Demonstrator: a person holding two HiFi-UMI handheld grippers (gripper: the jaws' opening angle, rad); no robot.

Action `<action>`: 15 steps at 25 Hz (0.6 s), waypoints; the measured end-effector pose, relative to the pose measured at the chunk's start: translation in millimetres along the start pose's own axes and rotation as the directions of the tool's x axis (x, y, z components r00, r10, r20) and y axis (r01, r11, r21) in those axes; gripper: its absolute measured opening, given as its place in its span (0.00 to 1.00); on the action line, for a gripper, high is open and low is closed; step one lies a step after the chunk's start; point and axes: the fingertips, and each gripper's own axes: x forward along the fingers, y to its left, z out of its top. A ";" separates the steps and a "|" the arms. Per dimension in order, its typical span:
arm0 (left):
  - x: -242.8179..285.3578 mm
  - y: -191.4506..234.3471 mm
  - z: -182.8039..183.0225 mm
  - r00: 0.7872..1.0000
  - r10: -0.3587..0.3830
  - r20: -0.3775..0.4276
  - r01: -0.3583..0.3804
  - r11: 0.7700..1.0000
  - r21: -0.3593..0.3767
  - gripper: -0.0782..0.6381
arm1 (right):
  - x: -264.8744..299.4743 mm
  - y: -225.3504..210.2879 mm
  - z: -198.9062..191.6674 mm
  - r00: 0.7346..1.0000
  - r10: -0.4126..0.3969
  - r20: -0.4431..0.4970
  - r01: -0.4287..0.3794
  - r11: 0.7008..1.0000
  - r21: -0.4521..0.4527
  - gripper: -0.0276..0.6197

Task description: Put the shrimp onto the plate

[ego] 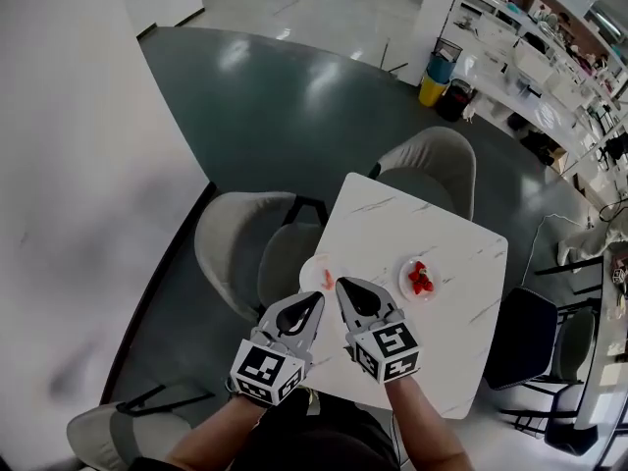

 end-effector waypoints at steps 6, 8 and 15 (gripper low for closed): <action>-4.7 -23.4 37.6 0.999 -0.033 0.040 0.032 0.999 0.024 0.12 | -32.0 6.7 40.4 0.994 0.004 0.107 -0.007 1.000 0.030 0.05; -6.7 -28.4 46.2 0.998 -0.040 0.051 0.039 0.999 0.017 0.12 | -38.7 9.6 49.1 0.992 0.009 0.125 -0.012 1.000 0.018 0.05; -8.8 -46.2 68.9 0.998 -0.038 0.044 0.037 0.999 0.027 0.12 | -58.0 16.0 76.8 0.988 0.025 0.156 -0.022 1.000 -0.022 0.05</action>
